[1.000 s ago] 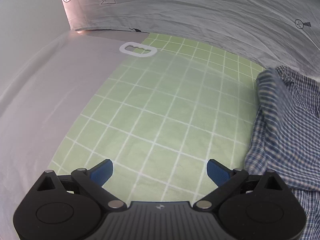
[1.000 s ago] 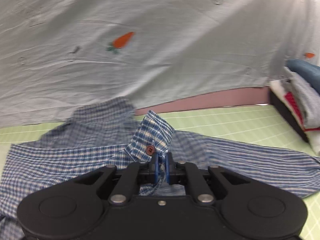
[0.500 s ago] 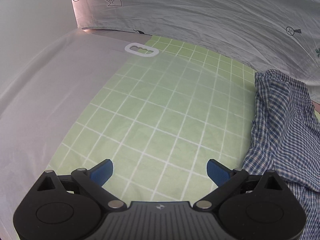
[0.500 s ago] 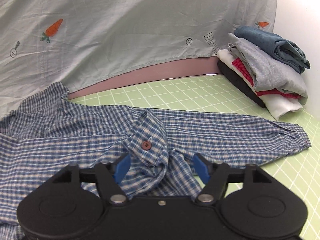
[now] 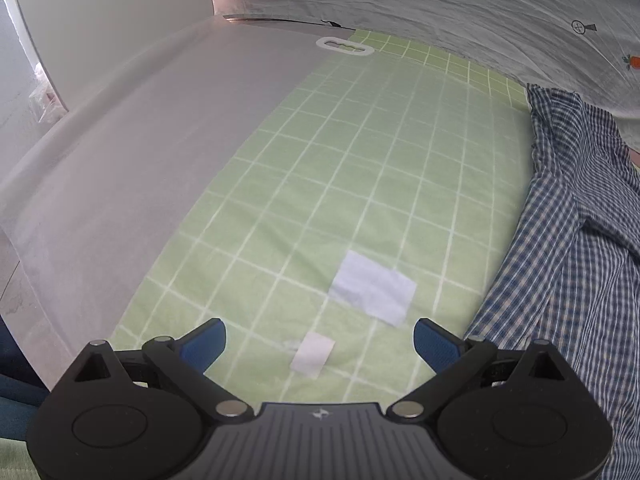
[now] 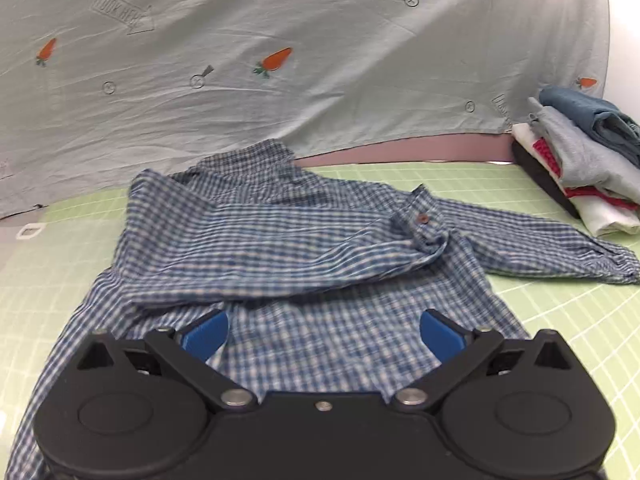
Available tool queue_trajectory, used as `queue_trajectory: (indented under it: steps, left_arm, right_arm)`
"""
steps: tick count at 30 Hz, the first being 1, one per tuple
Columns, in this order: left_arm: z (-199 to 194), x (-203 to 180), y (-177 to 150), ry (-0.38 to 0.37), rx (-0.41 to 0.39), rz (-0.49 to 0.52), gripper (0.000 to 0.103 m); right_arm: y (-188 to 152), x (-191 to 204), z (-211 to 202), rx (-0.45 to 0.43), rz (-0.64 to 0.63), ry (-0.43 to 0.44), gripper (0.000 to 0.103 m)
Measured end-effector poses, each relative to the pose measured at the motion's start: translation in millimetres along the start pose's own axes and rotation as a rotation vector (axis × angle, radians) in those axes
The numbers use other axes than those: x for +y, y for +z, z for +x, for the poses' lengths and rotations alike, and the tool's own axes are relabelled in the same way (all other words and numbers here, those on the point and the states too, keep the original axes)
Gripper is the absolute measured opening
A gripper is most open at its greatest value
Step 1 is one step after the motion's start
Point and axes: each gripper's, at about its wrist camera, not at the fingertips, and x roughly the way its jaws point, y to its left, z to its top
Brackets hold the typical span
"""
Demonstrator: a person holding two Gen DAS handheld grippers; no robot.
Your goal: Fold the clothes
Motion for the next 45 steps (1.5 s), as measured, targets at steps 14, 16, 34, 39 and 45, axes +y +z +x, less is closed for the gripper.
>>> queue_trajectory:
  steps: [14,16,34,39,45]
  left_arm:
    - [2.2,40.3,-31.4,-0.053,0.016,0.119,0.099]
    - [3.4,44.1,-33.7,-0.055,0.017,0.124,0.1]
    - [6.7,49.7,-40.8,-0.069,0.026,0.126,0.1]
    - [5.9,42.6,-41.9,-0.071,0.025,0.132,0.1]
    - [3.8,18.8,-45.3,-0.102,0.023,0.177,0.1]
  right_arm:
    - [-72.4,134.2,-51.8,0.095,-0.057,0.099,0.103]
    - [-76.6,147.8,-56.8,0.107,-0.063,0.12,0.099]
    - [-110.6,199.7,-62.7,0.318,-0.026,0.312,0.034]
    - [-110.2,195.1,-67.2,0.314,-0.035,0.369,0.008]
    - [-104.2,173.0,-78.7,0.283,-0.016,0.394,0.004]
